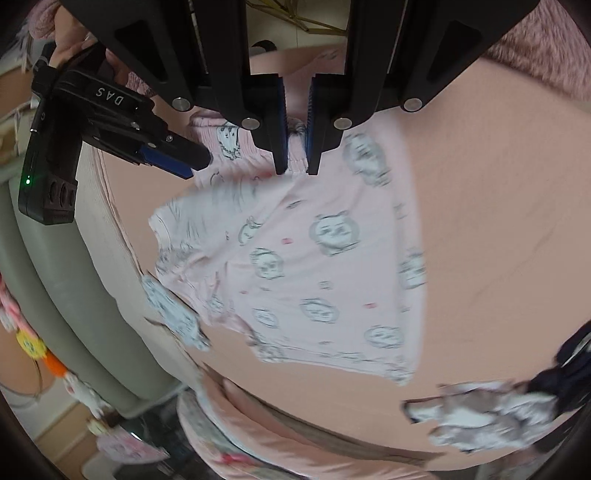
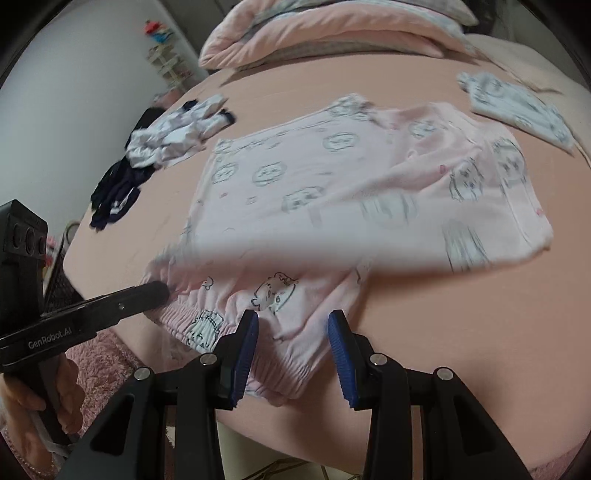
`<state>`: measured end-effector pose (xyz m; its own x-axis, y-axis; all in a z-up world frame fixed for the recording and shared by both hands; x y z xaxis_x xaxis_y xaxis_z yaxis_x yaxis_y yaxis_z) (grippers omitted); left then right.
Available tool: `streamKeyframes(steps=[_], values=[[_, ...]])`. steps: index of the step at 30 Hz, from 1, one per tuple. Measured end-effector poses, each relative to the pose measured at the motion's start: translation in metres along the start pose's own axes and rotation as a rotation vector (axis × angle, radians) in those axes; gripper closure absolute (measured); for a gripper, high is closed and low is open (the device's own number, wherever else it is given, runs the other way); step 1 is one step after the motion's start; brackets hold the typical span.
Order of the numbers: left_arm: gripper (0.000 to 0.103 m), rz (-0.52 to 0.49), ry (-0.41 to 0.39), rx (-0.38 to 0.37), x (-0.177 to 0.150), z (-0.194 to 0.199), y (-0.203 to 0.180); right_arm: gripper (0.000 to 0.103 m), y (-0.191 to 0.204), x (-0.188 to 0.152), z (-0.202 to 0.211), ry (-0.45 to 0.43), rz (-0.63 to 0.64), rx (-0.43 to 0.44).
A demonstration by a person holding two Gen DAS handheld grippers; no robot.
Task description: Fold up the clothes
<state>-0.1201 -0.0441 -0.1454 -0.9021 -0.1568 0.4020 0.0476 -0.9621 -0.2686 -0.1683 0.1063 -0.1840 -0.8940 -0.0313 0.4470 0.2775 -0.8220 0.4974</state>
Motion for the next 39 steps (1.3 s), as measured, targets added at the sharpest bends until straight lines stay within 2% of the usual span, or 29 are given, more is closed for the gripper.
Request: streamKeyframes(steps=[3, 5, 11, 16, 18, 21, 23, 25, 27, 30, 33, 37, 39], values=[[0.096, 0.038, 0.008, -0.002, -0.008, 0.000, 0.009, 0.064, 0.006, -0.005, -0.015, 0.044, 0.042, -0.039], [0.096, 0.041, 0.016, 0.001, -0.014, 0.001, 0.011, 0.064, 0.001, -0.012, -0.023, 0.071, 0.020, -0.078], [0.096, 0.025, 0.006, 0.024, -0.022, 0.009, 0.009, 0.064, -0.002, -0.016, -0.008, 0.024, -0.025, -0.065], [0.096, 0.021, 0.051, 0.049, -0.035, 0.000, 0.008, 0.064, -0.016, -0.022, -0.011, 0.042, -0.038, -0.110], [0.096, 0.029, 0.073, 0.052, -0.043, -0.007, 0.009, 0.064, -0.023, -0.024, -0.007, 0.030, -0.062, -0.102], [0.095, 0.013, 0.105, 0.109, -0.052, -0.023, 0.013, 0.064, -0.027, -0.025, 0.001, 0.009, -0.082, -0.101], [0.095, 0.030, 0.119, 0.105, -0.050, -0.024, 0.014, 0.064, -0.028, -0.025, 0.007, -0.007, -0.089, -0.104], [0.094, 0.006, 0.125, 0.120, -0.048, -0.023, 0.010, 0.064, -0.023, -0.023, 0.016, -0.053, -0.107, -0.034], [0.093, 0.004, 0.135, 0.119, -0.046, -0.021, 0.008, 0.064, -0.018, -0.024, 0.013, -0.044, -0.086, -0.035], [0.092, 0.008, 0.107, 0.124, -0.040, -0.010, 0.010, 0.064, -0.013, -0.029, -0.001, 0.000, -0.045, -0.067], [0.089, -0.028, 0.081, 0.162, -0.037, 0.001, 0.008, 0.064, -0.015, -0.033, -0.003, 0.025, -0.049, -0.077], [0.083, -0.046, 0.086, 0.219, -0.037, 0.006, 0.012, 0.064, -0.014, -0.026, 0.007, -0.001, -0.054, -0.082], [0.083, -0.043, 0.077, 0.178, -0.037, 0.007, 0.009, 0.064, -0.013, -0.026, 0.007, -0.010, -0.063, -0.059]])
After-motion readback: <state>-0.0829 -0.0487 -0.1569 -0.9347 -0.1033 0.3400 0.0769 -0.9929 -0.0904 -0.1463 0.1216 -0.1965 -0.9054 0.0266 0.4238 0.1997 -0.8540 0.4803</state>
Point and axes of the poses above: each gripper's, at about its wrist camera, not at the fingertips, and z roughly against the way its jaws point, y to its left, x to its top, the point moved 5 cm from there along -z, roughly the way its jaws point, and after that the axes turned 13 degrees about x, right-handed, at the moved point
